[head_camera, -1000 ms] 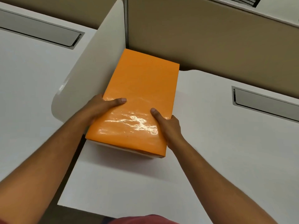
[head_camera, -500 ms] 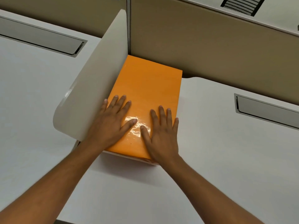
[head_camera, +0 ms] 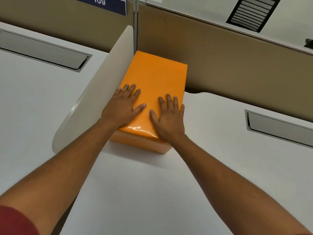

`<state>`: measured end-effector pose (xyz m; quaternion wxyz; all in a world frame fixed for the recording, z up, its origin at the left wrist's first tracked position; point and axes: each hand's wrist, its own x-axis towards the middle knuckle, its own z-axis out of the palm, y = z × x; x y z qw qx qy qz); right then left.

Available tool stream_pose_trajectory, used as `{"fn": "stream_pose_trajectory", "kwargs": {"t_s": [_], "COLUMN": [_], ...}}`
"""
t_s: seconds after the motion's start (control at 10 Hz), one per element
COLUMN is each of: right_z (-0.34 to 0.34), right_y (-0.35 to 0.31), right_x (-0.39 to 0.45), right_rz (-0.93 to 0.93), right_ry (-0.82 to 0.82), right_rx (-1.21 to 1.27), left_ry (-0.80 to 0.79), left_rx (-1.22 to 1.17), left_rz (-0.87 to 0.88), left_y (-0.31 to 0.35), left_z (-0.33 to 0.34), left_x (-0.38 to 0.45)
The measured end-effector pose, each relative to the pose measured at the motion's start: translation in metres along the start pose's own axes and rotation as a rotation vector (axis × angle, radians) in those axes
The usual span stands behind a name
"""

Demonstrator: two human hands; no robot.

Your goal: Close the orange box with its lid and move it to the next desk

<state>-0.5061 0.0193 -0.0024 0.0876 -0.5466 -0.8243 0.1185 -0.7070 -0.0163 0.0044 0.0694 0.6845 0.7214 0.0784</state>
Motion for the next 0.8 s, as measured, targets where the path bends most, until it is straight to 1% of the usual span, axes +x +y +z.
{"fn": "stream_pose_trajectory", "kwargs": {"t_s": [0.3,0.6,0.7,0.8], "right_z": [0.002,0.000,-0.003,-0.013], "right_y": [0.005,0.005,0.007,0.012], "right_x": [0.041,0.048,0.046,0.043], "right_rz": [-0.011,-0.010,-0.025,0.001], "right_ry": [0.001,0.003,0.044,0.161], "right_rx": [-0.002,0.030,0.162,0.334], "left_ry": [-0.006,0.006,0.039,0.074], "left_rx": [0.011,0.037,0.098,0.149], "left_rz": [-0.015,-0.028,-0.038,-0.008], "left_y": [-0.012,-0.010,-0.003,0.009], "left_z": [0.000,-0.002,-0.010,-0.016], "left_x": [0.036,0.043,0.039,0.033]}}
